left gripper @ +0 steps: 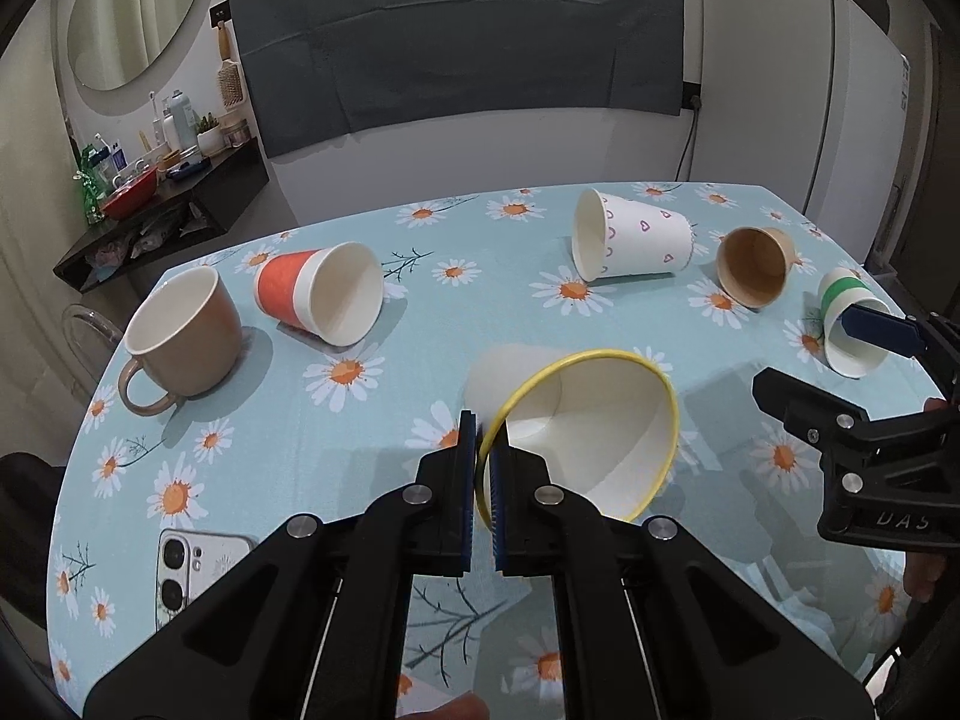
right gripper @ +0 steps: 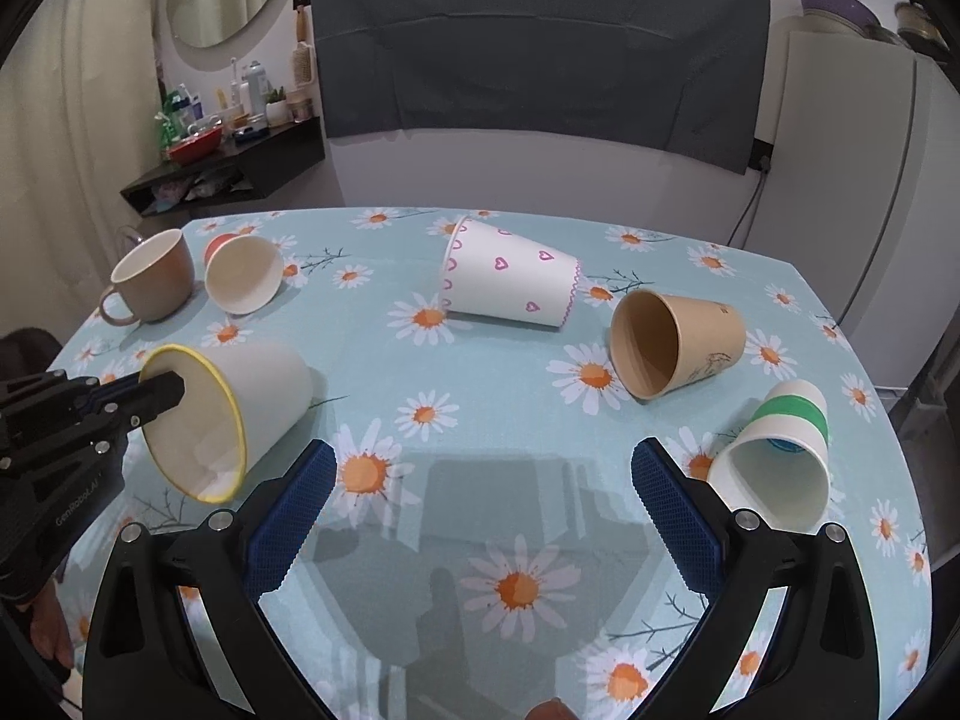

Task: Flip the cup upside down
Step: 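Close the left tool fingers on the yellow rim of the lying cup, then open the left tool and release the cup rim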

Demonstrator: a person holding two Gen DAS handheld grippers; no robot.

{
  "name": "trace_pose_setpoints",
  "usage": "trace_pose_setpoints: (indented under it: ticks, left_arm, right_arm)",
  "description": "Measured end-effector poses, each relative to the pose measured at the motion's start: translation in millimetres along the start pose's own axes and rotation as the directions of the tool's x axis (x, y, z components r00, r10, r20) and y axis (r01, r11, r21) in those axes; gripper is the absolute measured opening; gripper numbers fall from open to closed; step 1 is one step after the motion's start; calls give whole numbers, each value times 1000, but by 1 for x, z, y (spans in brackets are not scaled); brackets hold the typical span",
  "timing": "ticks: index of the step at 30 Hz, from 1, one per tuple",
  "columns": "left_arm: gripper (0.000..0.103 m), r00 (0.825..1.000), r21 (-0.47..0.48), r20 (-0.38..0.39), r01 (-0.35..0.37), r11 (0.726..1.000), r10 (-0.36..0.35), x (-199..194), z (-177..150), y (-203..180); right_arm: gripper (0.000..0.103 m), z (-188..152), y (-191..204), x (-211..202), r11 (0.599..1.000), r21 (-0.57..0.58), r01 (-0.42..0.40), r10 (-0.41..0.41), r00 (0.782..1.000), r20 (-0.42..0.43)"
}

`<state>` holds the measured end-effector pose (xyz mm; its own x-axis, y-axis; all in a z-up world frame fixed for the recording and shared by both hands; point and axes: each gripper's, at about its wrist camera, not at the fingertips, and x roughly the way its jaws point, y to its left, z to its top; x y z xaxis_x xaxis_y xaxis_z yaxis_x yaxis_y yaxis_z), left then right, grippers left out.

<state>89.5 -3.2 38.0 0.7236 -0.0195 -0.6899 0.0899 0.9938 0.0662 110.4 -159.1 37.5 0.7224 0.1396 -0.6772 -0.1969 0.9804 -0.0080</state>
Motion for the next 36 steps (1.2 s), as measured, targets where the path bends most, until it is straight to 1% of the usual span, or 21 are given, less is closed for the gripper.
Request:
trace_pose_setpoints:
  ticks: [10,14,19,23,29,30,31,32,33,34,35,36]
  left_arm:
    - [5,1000,17,15,8,1000,-8,-42,-50,-6]
    - [5,1000,13,10,15,1000,-15,-52,-69,-5]
    - [5,1000,8,3,13,1000,-14,-60,-89,-6]
    - [5,1000,12,9,22,1000,-22,-65,-97,-8]
    - [6,999,18,13,34,999,-34,-67,-101,-11]
    - [8,999,22,14,33,999,-33,-68,-101,-11]
    - [14,999,29,14,33,999,-33,-68,-102,-11]
    - [29,999,32,17,31,999,-32,-69,-102,-11]
    - [39,999,30,21,32,999,-33,-70,-103,-10]
    - [54,999,25,23,36,999,-37,-70,-104,-9]
    - [62,999,18,21,40,999,-40,-70,-105,-8]
    - [63,999,9,19,44,999,-45,-70,-105,-6]
  right_arm:
    - [95,-40,17,-41,1000,-5,-6,7,1000,9]
    - [95,-60,22,-53,1000,-8,-5,5,1000,5]
    - [95,-76,21,-60,1000,4,4,-4,1000,-7]
    - [95,-85,19,-65,1000,20,9,-9,1000,-13]
    - [95,-89,18,-68,1000,14,24,-24,1000,-18]
    - [95,-88,18,-68,1000,15,26,-26,1000,-16]
    - [95,-88,18,-68,999,16,28,-28,999,-16]
    - [95,-88,17,-68,999,18,29,-28,999,-15]
    - [95,-87,17,-68,999,21,29,-28,1000,-14]
    - [95,-87,16,-68,999,23,28,-28,1000,-13]
    - [95,-87,16,-68,999,24,28,-28,1000,-14]
    - [95,-87,17,-67,999,24,29,-28,999,-16]
